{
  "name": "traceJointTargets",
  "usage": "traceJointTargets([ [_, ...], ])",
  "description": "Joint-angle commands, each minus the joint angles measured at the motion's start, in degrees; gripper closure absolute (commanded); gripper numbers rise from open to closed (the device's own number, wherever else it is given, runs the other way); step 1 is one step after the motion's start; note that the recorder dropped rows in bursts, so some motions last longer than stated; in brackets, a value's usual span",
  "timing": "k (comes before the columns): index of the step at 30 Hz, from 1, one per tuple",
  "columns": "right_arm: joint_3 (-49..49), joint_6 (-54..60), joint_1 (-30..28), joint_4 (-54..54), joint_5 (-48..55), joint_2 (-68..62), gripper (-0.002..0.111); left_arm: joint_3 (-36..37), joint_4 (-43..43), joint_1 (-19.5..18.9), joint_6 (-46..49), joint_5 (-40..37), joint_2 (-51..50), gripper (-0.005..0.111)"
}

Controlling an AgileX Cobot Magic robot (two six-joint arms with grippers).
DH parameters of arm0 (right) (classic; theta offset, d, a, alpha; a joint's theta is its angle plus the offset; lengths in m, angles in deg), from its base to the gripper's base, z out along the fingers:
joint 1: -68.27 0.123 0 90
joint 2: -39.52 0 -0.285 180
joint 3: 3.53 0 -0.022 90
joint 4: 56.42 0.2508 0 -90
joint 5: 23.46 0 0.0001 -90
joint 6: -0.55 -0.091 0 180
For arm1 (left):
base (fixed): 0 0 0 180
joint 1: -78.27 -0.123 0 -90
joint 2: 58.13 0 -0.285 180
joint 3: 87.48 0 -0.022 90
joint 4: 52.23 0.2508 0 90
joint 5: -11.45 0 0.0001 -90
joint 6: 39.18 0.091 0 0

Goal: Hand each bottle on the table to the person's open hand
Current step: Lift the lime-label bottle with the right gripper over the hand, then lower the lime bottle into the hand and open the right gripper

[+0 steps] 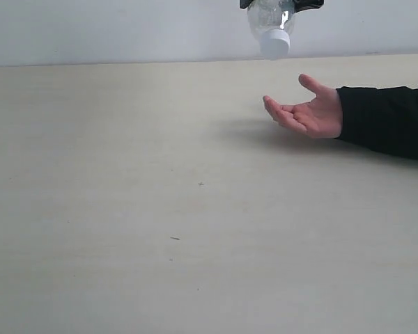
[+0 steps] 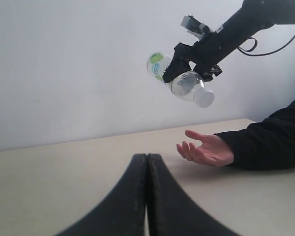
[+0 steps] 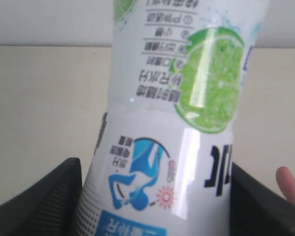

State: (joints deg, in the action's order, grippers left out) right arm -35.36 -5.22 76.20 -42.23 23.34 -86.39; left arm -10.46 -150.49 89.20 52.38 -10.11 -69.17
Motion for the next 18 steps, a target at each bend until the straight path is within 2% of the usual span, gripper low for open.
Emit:
traceJointTargets([
  [1, 6.42, 4.12, 0.11, -0.47, -2.82, 7.97, 0.108, 0.19, -0.04, -0.16, -0.21, -0.06, 0.2, 0.107],
  [10, 20.81, 7.84, -0.26, -1.46, -2.21, 17.87, 0.108, 0.19, -0.04, -0.16, -0.21, -0.06, 0.2, 0.107],
  [18, 35.27, 15.07, -5.25, 1.35, -6.67, 17.87, 0.108, 0.19, -0.04, -0.16, -0.21, -0.06, 0.2, 0.107],
])
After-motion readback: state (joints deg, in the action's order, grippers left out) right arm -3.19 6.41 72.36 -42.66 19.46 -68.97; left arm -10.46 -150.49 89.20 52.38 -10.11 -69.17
